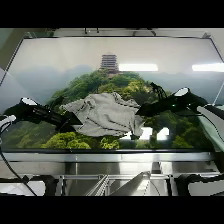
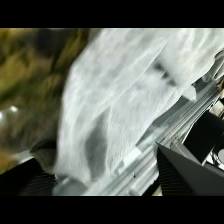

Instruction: Fold the shirts.

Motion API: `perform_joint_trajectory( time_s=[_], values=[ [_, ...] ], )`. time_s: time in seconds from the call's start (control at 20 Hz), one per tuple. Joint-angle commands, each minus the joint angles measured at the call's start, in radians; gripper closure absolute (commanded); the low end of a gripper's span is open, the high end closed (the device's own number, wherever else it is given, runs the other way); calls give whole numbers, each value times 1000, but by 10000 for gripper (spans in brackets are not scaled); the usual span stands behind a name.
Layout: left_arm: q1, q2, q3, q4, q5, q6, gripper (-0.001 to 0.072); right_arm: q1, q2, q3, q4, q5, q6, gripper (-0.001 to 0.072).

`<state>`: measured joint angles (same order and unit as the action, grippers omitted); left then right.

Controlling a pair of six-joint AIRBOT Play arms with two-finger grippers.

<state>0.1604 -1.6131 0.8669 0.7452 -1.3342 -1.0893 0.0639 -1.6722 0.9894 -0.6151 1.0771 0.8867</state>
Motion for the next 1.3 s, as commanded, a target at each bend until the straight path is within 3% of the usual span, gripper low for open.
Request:
perform_joint_trajectory(
  time_s=[0.0, 0.05, 0.2, 0.4, 0.55, 0.75, 0.85, 1.05, 1.25],
  values=[
    [-41, -68, 63, -42, 31, 30, 416, 38, -18, 1, 46, 3, -32, 644],
    [-63, -81, 95, -42, 13, 32, 716, 43, -16, 2, 74, 15, -54, 696],
    [-103, -43, 229, -42, -111, 19, 701, 21, 29, 59, 141, 155, -76, 697],
    [-50, 157, 549, -41, -227, -106, 701, -132, 293, 261, 228, 293, -22, 697],
    [6, 307, 935, -40, -183, -204, 691, -270, 549, 466, 351, 257, -24, 698],
    [33, 406, 1327, -39, -157, -255, 689, -338, 803, 592, 290, 115, -23, 697],
    [33, 469, 1267, -40, -166, -253, 688, -336, 862, 591, 260, 125, -18, 698],
    [33, 564, 894, -39, -172, -202, 688, -336, 843, 563, 249, 249, 44, 696],
    [4, 512, 656, -35, -219, -175, 687, -335, 779, 327, 249, 311, 87, 696]
  ],
)
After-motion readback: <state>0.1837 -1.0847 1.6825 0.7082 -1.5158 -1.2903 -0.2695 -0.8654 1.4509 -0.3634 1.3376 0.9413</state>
